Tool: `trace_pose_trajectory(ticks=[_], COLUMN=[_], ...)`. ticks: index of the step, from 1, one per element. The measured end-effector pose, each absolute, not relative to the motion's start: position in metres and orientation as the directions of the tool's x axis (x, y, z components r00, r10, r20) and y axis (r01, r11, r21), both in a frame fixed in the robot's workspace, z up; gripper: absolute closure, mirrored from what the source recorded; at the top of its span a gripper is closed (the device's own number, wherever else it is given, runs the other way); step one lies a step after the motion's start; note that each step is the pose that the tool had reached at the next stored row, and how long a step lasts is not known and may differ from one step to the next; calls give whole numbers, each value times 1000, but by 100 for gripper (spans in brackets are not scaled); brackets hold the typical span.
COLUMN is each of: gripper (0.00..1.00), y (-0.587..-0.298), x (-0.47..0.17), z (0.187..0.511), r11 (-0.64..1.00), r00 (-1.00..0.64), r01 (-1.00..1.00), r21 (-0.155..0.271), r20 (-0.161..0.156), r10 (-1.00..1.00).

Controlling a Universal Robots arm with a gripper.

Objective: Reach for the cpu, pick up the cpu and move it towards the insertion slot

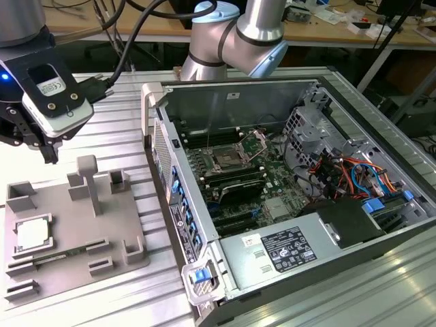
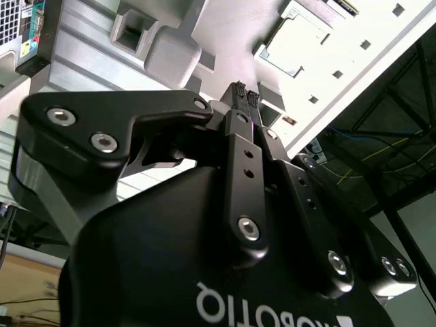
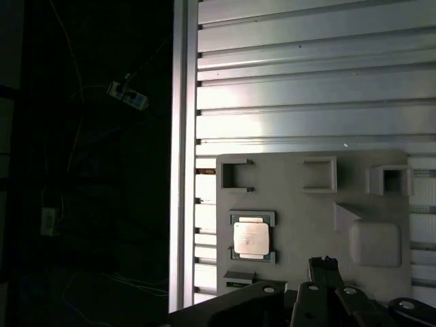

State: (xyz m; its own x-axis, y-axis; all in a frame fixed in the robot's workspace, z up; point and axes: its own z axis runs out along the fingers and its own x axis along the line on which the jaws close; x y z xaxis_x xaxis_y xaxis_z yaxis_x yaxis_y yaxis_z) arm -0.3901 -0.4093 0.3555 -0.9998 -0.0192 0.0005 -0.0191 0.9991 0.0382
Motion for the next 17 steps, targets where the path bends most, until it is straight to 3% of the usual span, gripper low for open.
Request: trace_pose_trajectory(ticks=[17], gripper=[89], y=[-409], x=[-394], z=[355], r11=[999], r00=[-1000], r01=[-19], r21=[38], r20=[1], r10=[-19])
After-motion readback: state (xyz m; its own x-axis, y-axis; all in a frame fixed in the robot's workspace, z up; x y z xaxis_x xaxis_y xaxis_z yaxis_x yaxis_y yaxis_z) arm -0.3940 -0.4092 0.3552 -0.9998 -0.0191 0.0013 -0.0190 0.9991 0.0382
